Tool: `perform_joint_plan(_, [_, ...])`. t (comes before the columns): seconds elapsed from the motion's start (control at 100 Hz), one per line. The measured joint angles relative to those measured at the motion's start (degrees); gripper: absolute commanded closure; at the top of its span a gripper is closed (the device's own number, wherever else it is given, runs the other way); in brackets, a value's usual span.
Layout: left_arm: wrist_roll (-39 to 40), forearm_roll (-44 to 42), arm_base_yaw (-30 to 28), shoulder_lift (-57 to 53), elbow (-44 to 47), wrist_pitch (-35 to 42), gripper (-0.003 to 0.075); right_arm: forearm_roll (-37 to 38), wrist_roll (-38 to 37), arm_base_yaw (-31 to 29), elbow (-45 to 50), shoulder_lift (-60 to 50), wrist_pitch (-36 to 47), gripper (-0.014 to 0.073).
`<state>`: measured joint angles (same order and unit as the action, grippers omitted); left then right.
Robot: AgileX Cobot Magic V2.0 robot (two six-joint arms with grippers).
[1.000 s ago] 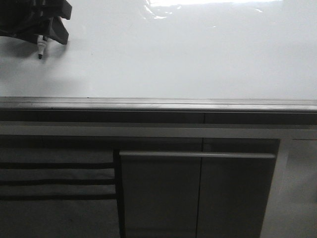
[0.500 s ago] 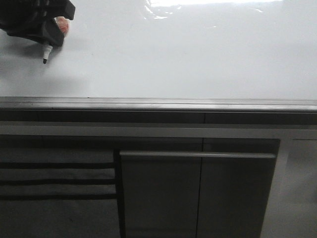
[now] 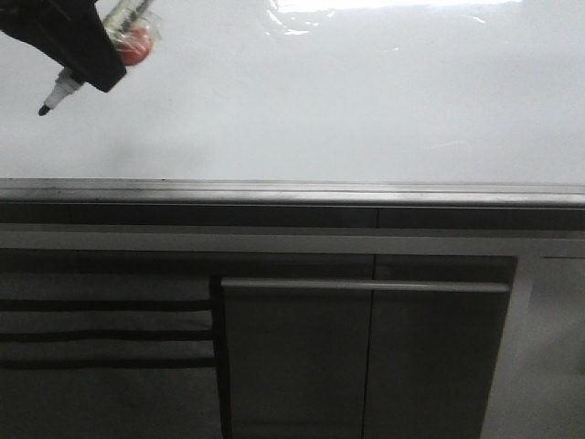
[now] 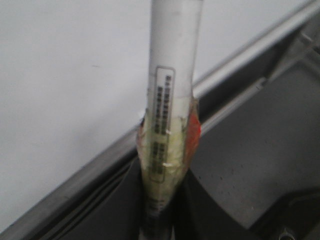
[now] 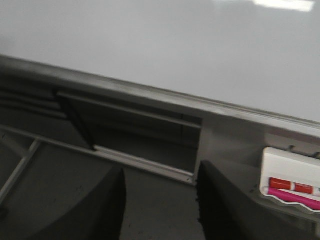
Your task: Write number 0 on whiteboard
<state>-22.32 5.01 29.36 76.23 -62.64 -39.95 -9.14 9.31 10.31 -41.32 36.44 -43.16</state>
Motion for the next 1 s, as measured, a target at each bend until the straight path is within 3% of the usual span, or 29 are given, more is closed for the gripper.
perform_joint_plan(0.19, [-5.68,0.00,11.85,-0.16,0.00,-9.69,0.0740,-5.67,11.72,6.72,-7.10,11.74,-4.50,0.0295])
perform_joint_plan(0.43, [-9.52,0.00,22.81,-0.16,0.00,-12.17,0.0740,-6.86,24.73,17.56,-17.63,24.95,-14.46,0.0295])
perform_joint_plan(0.67, [-10.90,-0.14,25.33,-0.16,0.00,-12.31,0.0740,-7.34,31.24,27.68,-26.99,34.89,-22.13,0.0295])
perform_joint_plan(1.0, [-10.93,-1.11,25.42,-0.16,-1.30,-13.00,0.0740,-7.86,35.31,32.67,-28.86,39.49,-18.53,0.0295])
